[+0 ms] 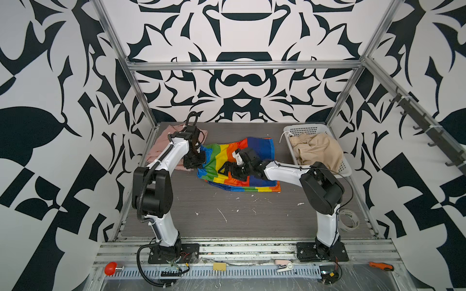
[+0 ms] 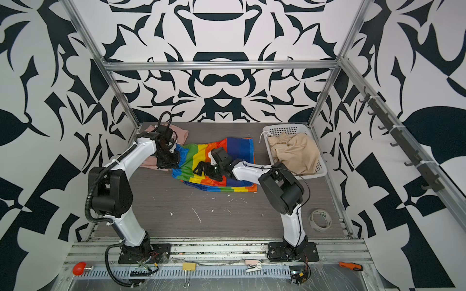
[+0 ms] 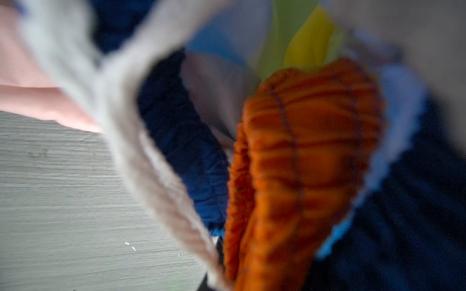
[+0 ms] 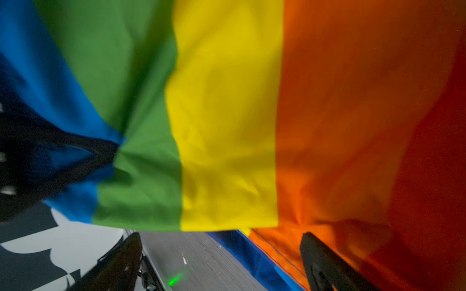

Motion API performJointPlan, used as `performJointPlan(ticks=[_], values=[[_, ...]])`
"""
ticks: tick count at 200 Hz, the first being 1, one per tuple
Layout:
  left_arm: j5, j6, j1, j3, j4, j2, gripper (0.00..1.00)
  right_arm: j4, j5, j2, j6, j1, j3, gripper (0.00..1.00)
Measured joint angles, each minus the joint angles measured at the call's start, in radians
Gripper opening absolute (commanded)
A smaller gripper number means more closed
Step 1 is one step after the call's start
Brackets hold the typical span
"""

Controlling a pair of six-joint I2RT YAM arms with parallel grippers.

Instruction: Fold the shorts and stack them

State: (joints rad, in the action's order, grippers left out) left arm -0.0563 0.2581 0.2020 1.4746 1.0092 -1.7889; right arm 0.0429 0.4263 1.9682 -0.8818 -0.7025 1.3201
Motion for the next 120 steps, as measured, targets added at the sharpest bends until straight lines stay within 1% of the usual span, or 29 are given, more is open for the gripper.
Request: performJointPlan(ticks=[25,56,74,93,120], values=[[0.0,-0.005,0.0,0.0,0.002,0.0,0.0,0.004,-0.004,0.028,-0.012,0.087,0.129,1.0],[-0.001,-0.01,0.0,0.0,0.003,0.0,0.0,0.018,-0.001,0.177,-0.034,0.159,0.327,1.0],[0.0,-0.013,0.0,0.0,0.004,0.0,0.0,0.019,0.002,0.262,-0.053,0.161,0.385,1.0],[-0.001,-0.017,0.0,0.0,0.005,0.0,0.0,0.02,0.009,0.338,-0.077,0.149,0.409,1.0],[-0.003,-0.023,0.0,0.001,0.009,0.0,0.0,0.032,0.026,0.396,-0.096,0.137,0.429,1.0]])
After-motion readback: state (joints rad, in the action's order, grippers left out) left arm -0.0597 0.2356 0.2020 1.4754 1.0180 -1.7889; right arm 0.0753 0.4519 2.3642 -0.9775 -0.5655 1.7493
